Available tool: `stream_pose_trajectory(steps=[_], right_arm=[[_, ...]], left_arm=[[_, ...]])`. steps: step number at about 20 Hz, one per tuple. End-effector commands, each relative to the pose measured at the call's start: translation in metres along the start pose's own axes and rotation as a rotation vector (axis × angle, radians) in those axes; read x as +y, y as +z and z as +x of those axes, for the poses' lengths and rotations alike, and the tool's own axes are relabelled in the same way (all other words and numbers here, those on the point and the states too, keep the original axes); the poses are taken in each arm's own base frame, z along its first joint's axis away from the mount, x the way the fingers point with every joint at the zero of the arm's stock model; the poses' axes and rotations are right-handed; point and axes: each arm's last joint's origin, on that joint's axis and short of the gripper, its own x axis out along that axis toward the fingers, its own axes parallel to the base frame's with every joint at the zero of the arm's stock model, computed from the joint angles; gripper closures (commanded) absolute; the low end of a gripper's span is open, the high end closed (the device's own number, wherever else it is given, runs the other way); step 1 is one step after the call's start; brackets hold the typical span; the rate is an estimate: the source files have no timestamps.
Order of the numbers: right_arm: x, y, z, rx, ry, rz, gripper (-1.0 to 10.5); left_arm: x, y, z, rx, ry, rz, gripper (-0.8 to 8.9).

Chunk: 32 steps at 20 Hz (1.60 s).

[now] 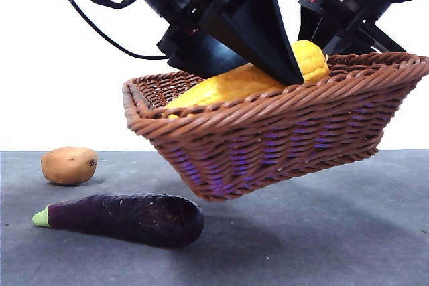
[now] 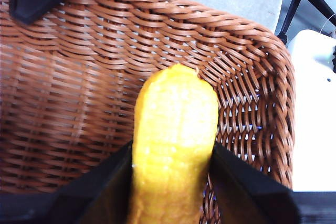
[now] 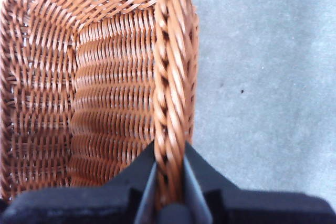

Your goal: Help me put the vegetables on the table into the basket

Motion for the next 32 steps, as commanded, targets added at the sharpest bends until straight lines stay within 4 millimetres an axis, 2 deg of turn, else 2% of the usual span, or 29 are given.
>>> stream_pose_trajectory(steps=[1, 7, 9, 13, 16, 18, 20, 23, 25, 28, 32], right_arm=[[0.001, 0.0, 0.001, -0.008, 0.012, 0.013, 9.6], [0.0, 0.001, 0.001, -0.008, 0.011, 0.013, 9.6], [0.0, 0.001, 0.0, -0.011, 0.004, 0.006, 9.6], [-0.001, 0.001, 0.0, -0.013, -0.009, -0.011, 9.6], [-0.007, 0.001, -0.002, -0.016, -0.041, -0.013, 9.6], [-0.016, 0.003, -0.005, -0.02, -0.062, 0.003, 9.6], [-0.027, 0.004, -0.01, -0.023, -0.089, 0.006, 9.6], [-0.042, 0.007, -0.016, -0.035, -0.096, 0.013, 9.6], [-0.049, 0.008, -0.019, -0.046, -0.106, 0.009, 9.6], [-0.051, 0.009, -0.02, -0.049, -0.1, -0.02, 9.6], [-0.05, 0.008, -0.02, -0.043, -0.074, -0.042, 9.6]], left_arm=[[-0.002, 0.0, 0.002, 0.001, -0.011, -0.002, 3.46], [-0.003, 0.001, 0.002, -0.002, -0.007, -0.024, 3.46], [-0.001, 0.007, -0.005, -0.018, 0.001, -0.028, 3.46], [0.005, 0.035, -0.043, -0.007, 0.094, -0.047, 3.46], [0.017, 0.054, -0.082, 0.043, 0.326, -0.085, 3.46], [0.035, 0.06, -0.11, 0.051, 0.535, -0.14, 3.46], [0.06, 0.06, -0.135, 0.024, 0.664, -0.277, 3.46], [0.11, 0.048, -0.164, -0.064, 0.697, -0.546, 3.45], [0.142, 0.037, -0.172, -0.117, 0.729, -0.727, 3.43], [0.182, 0.019, -0.166, -0.114, 0.758, -0.928, 3.42], [0.221, 0.001, -0.126, -0.051, 0.725, -1.11, 3.42]])
